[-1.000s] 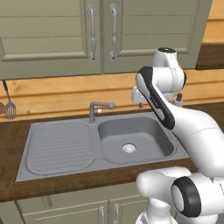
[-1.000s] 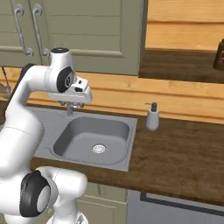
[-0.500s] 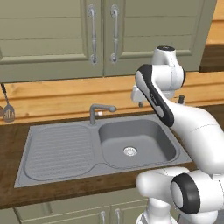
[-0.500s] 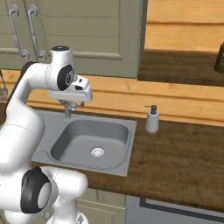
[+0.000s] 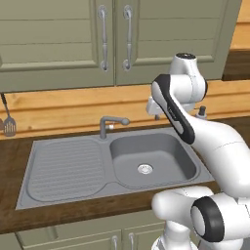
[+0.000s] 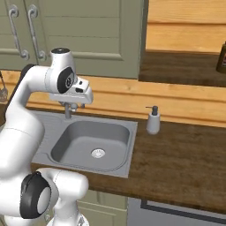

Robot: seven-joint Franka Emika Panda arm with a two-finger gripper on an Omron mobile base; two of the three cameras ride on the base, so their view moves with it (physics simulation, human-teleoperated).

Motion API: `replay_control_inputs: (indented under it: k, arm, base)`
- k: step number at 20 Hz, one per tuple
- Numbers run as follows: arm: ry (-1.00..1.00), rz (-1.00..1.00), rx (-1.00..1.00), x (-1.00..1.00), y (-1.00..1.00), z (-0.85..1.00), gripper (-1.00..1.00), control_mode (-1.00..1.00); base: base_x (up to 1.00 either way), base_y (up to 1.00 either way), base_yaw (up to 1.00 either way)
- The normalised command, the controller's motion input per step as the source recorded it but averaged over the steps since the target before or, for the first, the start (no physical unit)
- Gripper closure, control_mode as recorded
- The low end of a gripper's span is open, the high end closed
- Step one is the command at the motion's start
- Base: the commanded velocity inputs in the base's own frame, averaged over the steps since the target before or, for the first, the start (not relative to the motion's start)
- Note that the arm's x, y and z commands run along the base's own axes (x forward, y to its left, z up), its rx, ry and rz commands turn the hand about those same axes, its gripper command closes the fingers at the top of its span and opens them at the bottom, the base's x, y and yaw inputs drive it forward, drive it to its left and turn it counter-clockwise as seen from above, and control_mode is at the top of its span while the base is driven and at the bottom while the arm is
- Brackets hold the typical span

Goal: Navigate to the sink.

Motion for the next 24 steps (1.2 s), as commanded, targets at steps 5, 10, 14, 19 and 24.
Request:
replay_control_inputs:
  k: [5,10,14,19,24]
  arm:
    - [0.0,0.0,0.0,0.0,0.0,0.0,-1.0,1.0]
    - [0.0,0.0,0.0,0.0,0.0,0.0,-1.0,1.0]
    - [0.0,0.0,0.0,0.0,0.0,0.0,-1.0,1.0]
    - [0.0,0.0,0.0,0.0,0.0,0.0,-1.0,1.0]
    - [0.0,0.0,0.0,0.0,0.0,0.0,-1.0,1.0]
  base:
    - [0.82,0.39,-0.09]
    - [0.54,1.0,-0.17]
    - [0.36,0.95,-0.09]
    - [0.31,1.0,0.0]
    - [0.25,1.0,0.11]
